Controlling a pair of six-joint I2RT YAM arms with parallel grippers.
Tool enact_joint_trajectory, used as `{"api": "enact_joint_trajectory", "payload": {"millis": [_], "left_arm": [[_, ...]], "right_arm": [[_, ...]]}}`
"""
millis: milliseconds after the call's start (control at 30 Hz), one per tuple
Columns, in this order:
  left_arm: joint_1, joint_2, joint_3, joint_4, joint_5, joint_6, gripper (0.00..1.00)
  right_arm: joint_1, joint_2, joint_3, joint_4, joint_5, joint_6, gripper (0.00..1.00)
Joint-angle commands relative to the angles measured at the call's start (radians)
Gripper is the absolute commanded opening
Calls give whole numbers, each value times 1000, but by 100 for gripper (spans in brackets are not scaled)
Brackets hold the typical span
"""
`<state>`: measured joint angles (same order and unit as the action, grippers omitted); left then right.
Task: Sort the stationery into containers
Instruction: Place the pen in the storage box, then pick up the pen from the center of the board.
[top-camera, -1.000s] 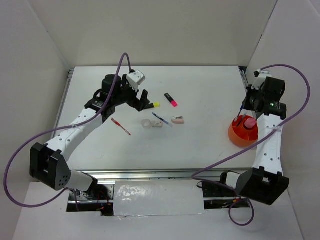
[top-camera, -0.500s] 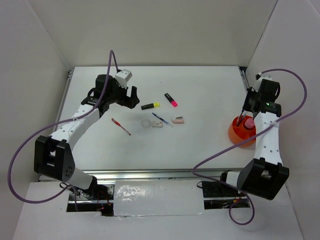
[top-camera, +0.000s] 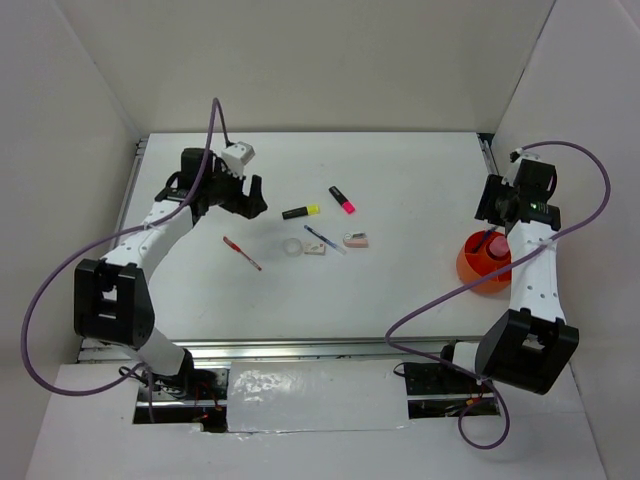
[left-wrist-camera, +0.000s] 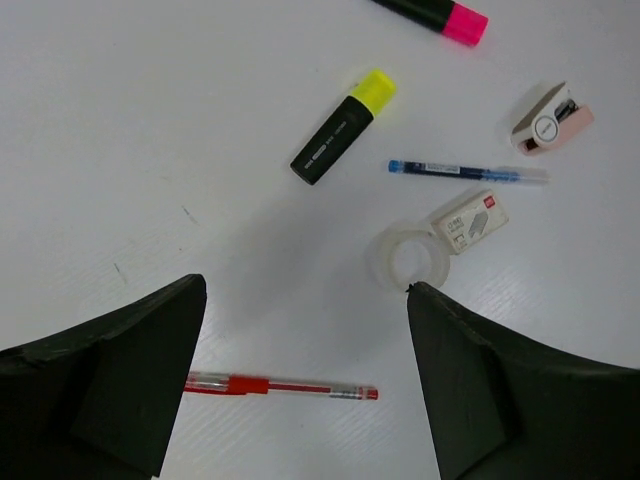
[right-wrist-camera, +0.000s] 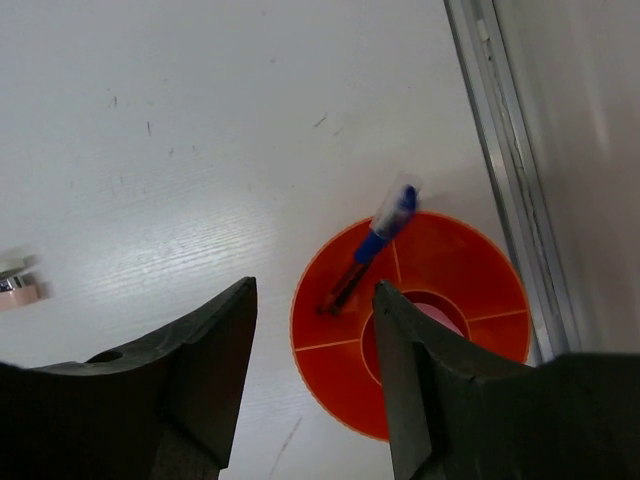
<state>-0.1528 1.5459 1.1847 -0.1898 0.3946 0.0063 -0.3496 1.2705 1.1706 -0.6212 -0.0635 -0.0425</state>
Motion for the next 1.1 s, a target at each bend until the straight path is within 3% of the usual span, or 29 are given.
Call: {"api": "enact_joint_trajectory", "payload": {"millis": [0, 67, 100, 200, 233, 300, 333, 400, 500, 633, 833, 1067], "left_arm": [[10, 23, 91, -88, 163, 272, 93], [19, 55, 130, -213, 222, 410, 88], [24, 66, 182, -268, 260, 564, 83], [19, 127, 268, -449, 245, 832, 76], [16, 172, 317, -579, 242, 998, 70], [15, 221, 360, -684, 212, 1121, 65], [15, 277, 407, -820, 205, 1272, 62], [10, 324, 438, -922, 170, 1381, 58], [-27, 349, 397, -935, 113, 1429, 57], [-106, 261, 175, -754, 32, 1423, 61], [-131, 376, 234, -767, -11, 1397, 67], [-165, 410, 214, -712, -79, 1429, 65]], "right_arm": [[-3, -28, 52, -9, -16, 12, 57], [-2, -40, 75, -34, -77, 15, 57], [-3, -52, 99, -38, -102, 18, 57], [0, -63, 141, -70, -191, 29, 57], [0, -68, 152, -74, -203, 35, 57], [4, -68, 156, -78, -234, 33, 57], [9, -68, 158, -83, -239, 32, 57], [11, -66, 158, -95, -245, 24, 57], [14, -63, 162, -112, -255, 9, 56], [15, -60, 164, -123, -265, 0, 56], [18, -51, 175, -143, -277, -10, 56], [18, -54, 172, -144, -275, -20, 56]]}}
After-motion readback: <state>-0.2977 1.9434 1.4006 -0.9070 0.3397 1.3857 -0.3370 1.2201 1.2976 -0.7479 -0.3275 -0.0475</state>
